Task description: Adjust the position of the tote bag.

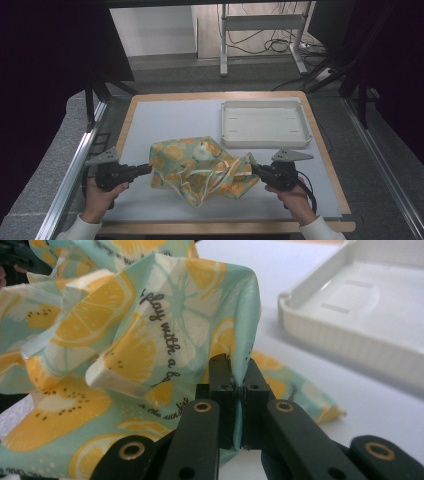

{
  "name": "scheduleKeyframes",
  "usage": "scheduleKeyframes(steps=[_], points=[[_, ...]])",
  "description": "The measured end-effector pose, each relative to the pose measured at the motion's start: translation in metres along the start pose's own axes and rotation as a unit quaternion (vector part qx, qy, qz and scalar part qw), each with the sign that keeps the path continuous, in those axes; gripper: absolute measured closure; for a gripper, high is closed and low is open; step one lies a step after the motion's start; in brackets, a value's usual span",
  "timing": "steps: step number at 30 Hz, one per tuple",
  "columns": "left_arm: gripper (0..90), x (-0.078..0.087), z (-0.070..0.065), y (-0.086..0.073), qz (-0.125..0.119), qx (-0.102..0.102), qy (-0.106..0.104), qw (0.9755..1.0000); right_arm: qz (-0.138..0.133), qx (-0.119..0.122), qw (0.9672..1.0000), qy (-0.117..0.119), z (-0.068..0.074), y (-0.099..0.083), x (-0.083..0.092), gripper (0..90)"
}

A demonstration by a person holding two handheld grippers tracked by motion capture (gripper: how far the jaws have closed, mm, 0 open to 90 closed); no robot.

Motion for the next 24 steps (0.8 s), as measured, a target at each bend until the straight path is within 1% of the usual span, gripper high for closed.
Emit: scheduleKeyframes(steps=[1, 4, 5, 6, 7, 8, 9, 10, 11, 16, 19, 24], points=[[89.4, -0.002, 0.000, -0.005, 0.005, 0.004, -0.001, 1.0000, 0.008, -0.003, 1.0000, -0.001, -0.001, -0.007, -0.001, 86.8], [89.4, -0.004, 0.000, -0.009, 0.010, 0.007, -0.002, 0.9999, 0.015, -0.005, 0.9999, -0.001, -0.002, -0.013, -0.003, 86.7], [89.4, -0.007, 0.000, -0.013, 0.016, 0.009, -0.004, 0.9998, 0.024, -0.005, 0.9997, -0.002, -0.003, -0.019, -0.005, 86.6], [89.4, -0.007, 0.000, -0.013, 0.016, 0.009, -0.004, 0.9998, 0.024, -0.005, 0.9997, -0.002, -0.003, -0.019, -0.005, 86.6], [89.4, -0.009, 0.000, -0.018, 0.022, 0.008, -0.002, 0.9997, 0.035, -0.005, 0.9994, -0.004, -0.005, -0.025, -0.008, 86.6], [89.4, -0.009, 0.000, -0.018, 0.022, 0.008, -0.002, 0.9997, 0.035, -0.005, 0.9994, -0.004, -0.005, -0.025, -0.008, 86.6], [89.4, -0.010, 0.000, -0.020, 0.024, 0.009, -0.002, 0.9997, 0.042, -0.005, 0.9991, -0.007, -0.006, -0.030, -0.011, 86.6], [89.4, -0.011, 0.000, -0.021, 0.025, 0.011, -0.004, 0.9996, 0.042, -0.005, 0.9991, -0.007, -0.006, -0.030, -0.011, 86.6], [89.4, -0.012, 0.000, -0.024, 0.028, 0.012, -0.003, 0.9995, 0.048, -0.005, 0.9988, -0.010, -0.008, -0.033, -0.013, 86.6], [89.4, -0.017, -0.002, -0.029, 0.037, 0.011, -0.004, 0.9992, 0.056, -0.007, 0.9983, -0.014, -0.011, -0.038, -0.017, 86.6], [89.4, -0.021, -0.002, -0.034, 0.045, 0.013, -0.007, 0.9989, 0.058, -0.008, 0.9982, -0.016, -0.012, -0.040, -0.019, 86.6], [89.3, -0.026, -0.003, -0.038, 0.053, 0.016, -0.008, 0.9985, 0.057, -0.009, 0.9981, -0.020, -0.015, -0.040, -0.020, 86.5]])
Point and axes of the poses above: each handheld gripper's, and its own axes: x roughly backward along the jaws, y roughly out of its top, z roughly to its left, the point moved 10 cm from there along -x, roughly forward along the jaws, and after that the axes turned 15 degrees about -x, right-handed, at the moved point
